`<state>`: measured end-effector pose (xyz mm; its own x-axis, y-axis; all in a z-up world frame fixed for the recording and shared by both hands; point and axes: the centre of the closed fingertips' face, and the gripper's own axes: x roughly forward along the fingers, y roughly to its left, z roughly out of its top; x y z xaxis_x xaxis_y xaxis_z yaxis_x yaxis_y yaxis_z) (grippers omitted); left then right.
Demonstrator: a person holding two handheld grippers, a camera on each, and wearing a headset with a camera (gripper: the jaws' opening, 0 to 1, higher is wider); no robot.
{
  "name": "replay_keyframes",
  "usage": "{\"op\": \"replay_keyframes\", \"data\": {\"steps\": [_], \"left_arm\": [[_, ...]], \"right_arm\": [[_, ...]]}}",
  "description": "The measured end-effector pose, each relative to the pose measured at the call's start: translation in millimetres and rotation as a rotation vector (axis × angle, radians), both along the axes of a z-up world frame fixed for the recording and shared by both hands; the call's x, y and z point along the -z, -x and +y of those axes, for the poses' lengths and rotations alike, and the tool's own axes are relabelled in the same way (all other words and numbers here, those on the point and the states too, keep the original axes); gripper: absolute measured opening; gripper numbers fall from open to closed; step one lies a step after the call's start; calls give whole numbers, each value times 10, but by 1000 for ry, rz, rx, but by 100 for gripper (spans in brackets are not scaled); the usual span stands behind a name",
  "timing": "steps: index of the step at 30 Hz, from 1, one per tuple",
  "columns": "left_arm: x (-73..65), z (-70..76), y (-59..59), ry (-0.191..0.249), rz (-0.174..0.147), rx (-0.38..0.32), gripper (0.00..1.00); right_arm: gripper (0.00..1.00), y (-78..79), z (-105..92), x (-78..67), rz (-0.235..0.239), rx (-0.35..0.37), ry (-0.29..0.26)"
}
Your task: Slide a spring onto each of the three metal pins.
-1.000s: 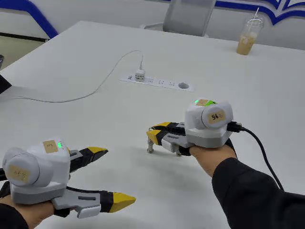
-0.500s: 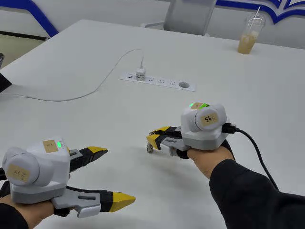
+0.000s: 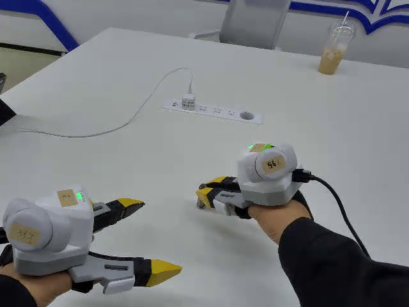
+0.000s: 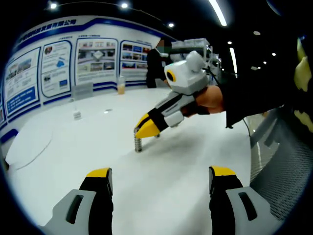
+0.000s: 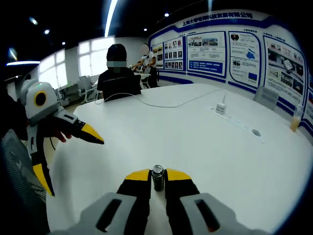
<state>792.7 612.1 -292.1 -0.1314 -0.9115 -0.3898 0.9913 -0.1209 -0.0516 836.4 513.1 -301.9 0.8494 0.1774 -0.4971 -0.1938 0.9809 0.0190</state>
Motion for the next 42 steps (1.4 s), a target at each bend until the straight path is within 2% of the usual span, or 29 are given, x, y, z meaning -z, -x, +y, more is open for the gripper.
{"op": "replay_keyframes", "data": {"steps": [9, 16, 21, 29, 42], "left_arm": [[-9, -10, -6, 3, -2, 3, 82], [-9, -11, -13, 6, -3, 5, 82], [-16, -9, -10, 8, -5, 3, 82], [-36, -22, 6, 12, -8, 2, 82], [-99, -39, 37, 20, -14, 0, 83]], "right_arm": [[13, 30, 2, 18, 14, -2, 0], [15, 62, 2, -24, 3, 3, -1], [17, 110, 26, -91, -15, -3, 19], [19, 239, 10, -163, -37, 5, 19], [22, 541, -3, -334, -77, 11, 27]]}}
